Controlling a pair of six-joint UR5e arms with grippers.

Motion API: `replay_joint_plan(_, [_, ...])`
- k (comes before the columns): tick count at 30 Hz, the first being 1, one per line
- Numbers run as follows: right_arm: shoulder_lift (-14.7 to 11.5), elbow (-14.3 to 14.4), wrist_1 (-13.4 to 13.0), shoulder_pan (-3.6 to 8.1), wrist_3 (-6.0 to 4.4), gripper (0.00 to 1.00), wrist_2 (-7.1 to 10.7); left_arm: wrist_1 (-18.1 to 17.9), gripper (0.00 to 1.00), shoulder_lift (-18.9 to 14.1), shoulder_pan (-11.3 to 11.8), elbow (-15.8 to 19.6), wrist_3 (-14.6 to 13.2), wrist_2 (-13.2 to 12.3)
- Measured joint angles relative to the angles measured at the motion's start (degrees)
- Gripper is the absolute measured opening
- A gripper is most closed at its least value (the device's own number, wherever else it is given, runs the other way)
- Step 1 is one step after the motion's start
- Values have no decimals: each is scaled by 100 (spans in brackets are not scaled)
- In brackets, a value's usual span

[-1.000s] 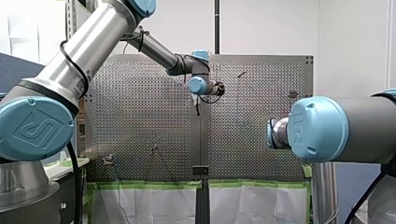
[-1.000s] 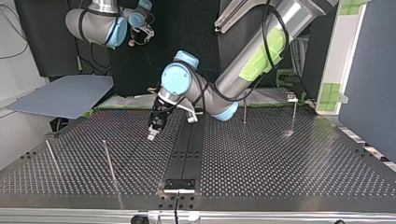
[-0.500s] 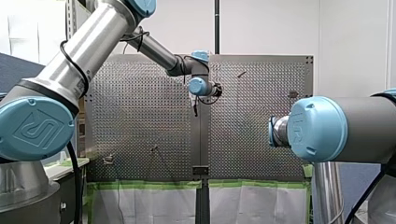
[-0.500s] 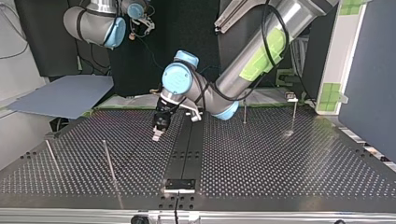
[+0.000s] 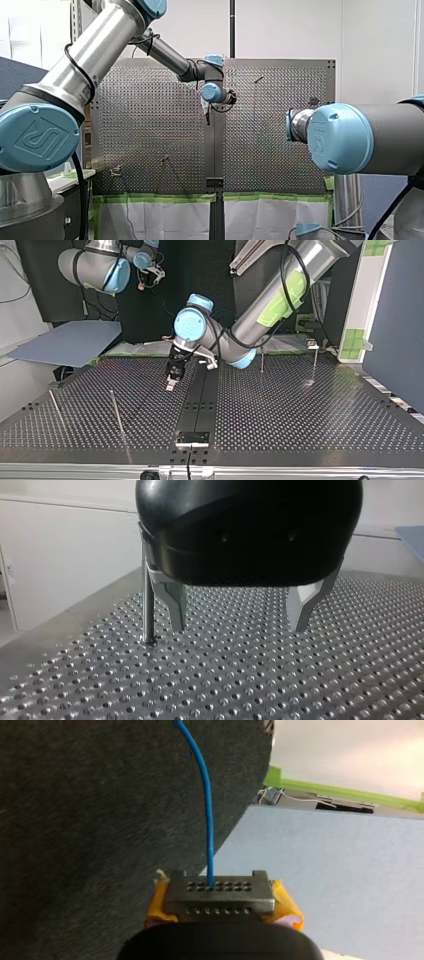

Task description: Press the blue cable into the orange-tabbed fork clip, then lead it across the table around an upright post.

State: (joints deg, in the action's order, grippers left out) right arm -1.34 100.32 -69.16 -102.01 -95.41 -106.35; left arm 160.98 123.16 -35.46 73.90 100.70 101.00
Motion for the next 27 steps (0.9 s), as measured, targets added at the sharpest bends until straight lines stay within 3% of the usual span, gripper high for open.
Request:
replay_joint_plan(13, [-728,2,719,-55,-109,0,101,-12,100,0,47,62,-15,40])
replay_joint_plan(27, [-1413,-26,868,-44,-356,0,148,-9,100,0,81,131,-23,40])
